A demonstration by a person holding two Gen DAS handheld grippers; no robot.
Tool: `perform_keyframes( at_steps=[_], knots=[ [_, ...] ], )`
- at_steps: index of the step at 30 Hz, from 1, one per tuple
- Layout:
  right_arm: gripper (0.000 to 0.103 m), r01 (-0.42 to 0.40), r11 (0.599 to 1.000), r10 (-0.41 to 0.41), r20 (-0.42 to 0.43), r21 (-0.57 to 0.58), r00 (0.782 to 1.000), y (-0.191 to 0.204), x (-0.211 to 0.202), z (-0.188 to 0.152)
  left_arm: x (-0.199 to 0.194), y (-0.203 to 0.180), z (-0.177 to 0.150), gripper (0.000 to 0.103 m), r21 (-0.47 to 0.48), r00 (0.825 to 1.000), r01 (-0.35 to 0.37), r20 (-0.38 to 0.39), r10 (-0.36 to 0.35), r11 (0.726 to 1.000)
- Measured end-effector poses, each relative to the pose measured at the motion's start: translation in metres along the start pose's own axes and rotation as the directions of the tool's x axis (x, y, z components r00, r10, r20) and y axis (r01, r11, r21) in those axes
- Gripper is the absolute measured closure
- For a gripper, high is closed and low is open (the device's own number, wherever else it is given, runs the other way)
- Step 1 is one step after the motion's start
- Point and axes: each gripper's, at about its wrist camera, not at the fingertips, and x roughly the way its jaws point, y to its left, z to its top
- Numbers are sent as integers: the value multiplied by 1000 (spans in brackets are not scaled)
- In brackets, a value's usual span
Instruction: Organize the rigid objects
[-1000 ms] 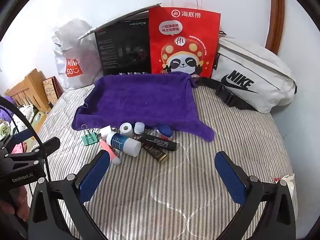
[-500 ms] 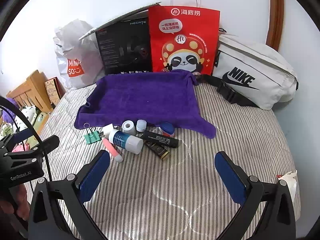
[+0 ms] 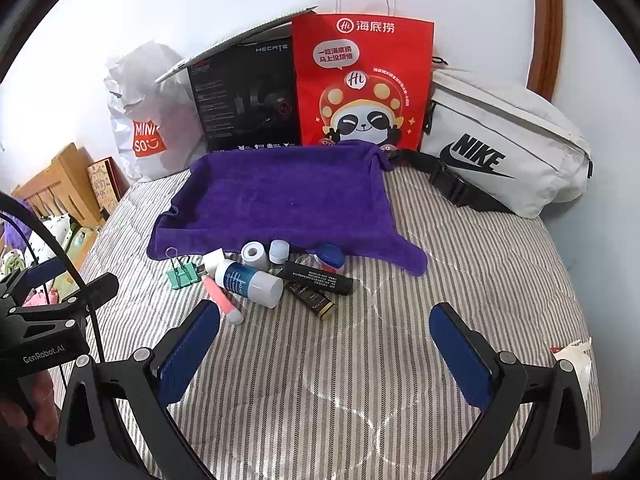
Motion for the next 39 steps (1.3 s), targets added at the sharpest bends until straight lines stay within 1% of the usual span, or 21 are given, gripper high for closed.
perform_keyframes(
  at_steps=[39],
  knots=[
    [0, 9, 1000, -9, 4, -14, 1000, 4, -4, 2, -2, 2, 1, 0, 7, 1000, -7, -6, 7, 1000]
  ],
)
